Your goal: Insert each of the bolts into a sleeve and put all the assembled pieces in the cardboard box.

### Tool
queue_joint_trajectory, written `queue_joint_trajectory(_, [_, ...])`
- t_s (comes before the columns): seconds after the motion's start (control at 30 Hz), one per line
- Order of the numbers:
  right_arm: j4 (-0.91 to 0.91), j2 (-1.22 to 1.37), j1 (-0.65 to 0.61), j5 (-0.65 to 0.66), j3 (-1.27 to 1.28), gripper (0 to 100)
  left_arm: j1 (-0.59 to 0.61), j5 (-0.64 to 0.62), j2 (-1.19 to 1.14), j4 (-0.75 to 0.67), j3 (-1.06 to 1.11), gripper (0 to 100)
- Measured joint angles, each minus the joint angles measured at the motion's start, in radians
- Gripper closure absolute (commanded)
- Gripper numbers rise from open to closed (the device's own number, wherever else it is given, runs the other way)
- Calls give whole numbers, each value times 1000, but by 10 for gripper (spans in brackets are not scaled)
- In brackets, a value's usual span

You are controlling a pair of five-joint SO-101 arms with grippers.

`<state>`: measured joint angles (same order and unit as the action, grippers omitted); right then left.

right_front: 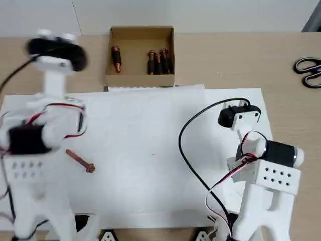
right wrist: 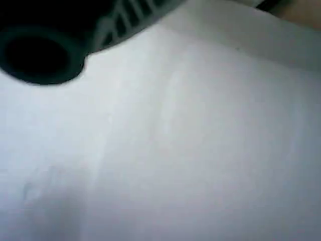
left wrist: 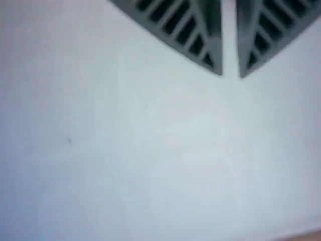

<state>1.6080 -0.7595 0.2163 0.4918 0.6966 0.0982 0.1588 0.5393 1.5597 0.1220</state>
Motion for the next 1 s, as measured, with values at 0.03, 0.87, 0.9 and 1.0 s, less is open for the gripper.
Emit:
queue_joint_trajectory(0.03, [-6, -2, 0, 2, 3, 994, -14, 23, -29, 9, 0, 992])
queue_joint_trajectory(0.87, [-115, -2, 6, 84, 3, 995, 121, 1198, -333, 169, 218, 989])
queue_joint_trajectory(0.9, [-115, -2, 6, 84, 3, 995, 121, 1198, -333, 169, 232, 988])
queue_joint_trajectory(1.0, [-115, -2, 6, 84, 3, 995, 121, 1198, -336, 169, 259, 964])
